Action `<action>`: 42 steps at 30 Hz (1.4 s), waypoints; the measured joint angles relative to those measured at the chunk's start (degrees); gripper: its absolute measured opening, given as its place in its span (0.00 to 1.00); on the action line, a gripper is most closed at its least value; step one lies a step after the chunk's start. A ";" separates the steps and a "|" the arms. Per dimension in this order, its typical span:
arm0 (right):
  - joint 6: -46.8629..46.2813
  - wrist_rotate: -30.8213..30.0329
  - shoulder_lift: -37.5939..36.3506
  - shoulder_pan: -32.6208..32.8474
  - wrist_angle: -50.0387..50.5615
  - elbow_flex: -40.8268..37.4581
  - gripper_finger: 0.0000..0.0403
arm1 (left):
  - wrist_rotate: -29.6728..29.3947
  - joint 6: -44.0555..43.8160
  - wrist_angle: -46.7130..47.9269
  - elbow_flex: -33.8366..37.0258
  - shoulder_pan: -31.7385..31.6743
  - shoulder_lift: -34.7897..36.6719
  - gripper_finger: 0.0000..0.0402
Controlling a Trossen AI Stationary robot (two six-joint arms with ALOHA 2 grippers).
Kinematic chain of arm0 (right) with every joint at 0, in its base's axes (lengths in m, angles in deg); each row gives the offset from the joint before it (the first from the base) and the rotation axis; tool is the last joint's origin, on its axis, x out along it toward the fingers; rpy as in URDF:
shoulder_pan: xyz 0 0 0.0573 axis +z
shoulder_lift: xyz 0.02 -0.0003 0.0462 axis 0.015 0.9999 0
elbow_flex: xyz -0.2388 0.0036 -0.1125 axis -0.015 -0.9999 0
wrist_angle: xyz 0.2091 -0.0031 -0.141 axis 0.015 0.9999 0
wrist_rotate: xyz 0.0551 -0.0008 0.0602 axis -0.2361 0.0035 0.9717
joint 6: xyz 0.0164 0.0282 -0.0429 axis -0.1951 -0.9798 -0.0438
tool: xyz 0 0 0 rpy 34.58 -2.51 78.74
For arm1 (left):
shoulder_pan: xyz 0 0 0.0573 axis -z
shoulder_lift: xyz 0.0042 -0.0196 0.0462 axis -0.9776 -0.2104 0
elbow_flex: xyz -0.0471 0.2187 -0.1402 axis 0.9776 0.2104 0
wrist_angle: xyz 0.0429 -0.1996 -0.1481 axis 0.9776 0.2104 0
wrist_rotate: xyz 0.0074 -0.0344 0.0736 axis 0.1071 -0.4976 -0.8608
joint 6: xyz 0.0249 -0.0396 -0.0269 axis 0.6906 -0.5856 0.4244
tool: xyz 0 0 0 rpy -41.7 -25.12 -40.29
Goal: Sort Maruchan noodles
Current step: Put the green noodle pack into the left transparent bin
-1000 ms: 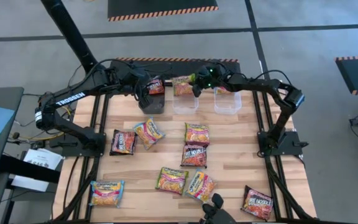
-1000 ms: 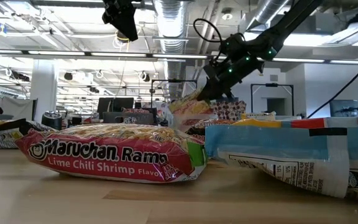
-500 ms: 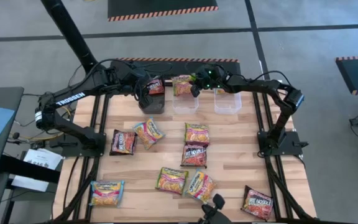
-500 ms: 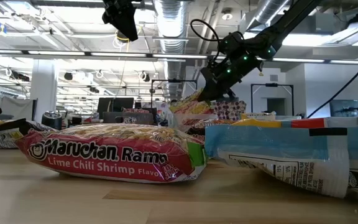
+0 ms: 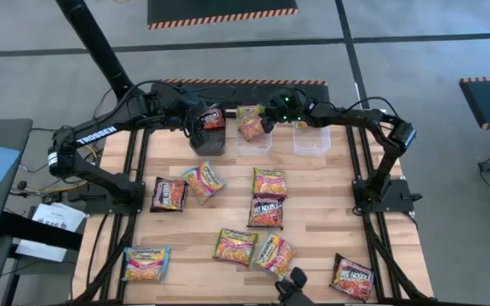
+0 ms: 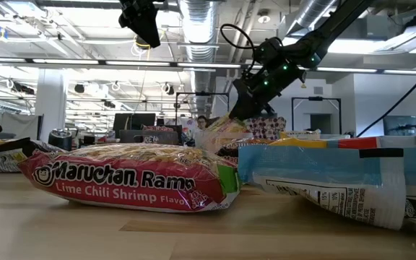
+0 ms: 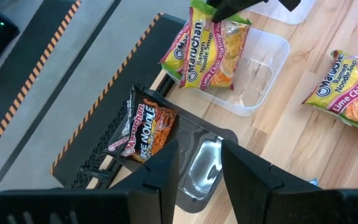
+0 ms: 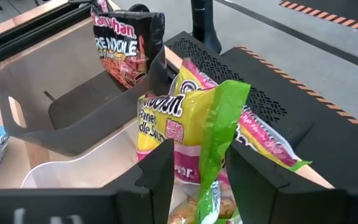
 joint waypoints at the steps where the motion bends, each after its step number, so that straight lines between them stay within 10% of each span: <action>1: -0.01 -0.01 0.00 0.18 0.03 0.00 0.42 | 0.00 0.00 0.00 0.00 0.00 0.00 0.27; 14: 0.28 -3.31 0.00 1.92 1.52 0.00 0.40 | 0.00 -0.07 0.01 0.00 0.00 0.00 0.27; 30: -5.74 -3.98 -0.01 3.20 4.95 0.00 0.03 | 0.00 0.03 0.00 0.00 0.00 0.00 0.27; 42: -7.51 -7.63 -0.39 3.66 -0.89 0.00 0.01 | -0.02 0.02 0.02 0.00 0.02 0.00 0.27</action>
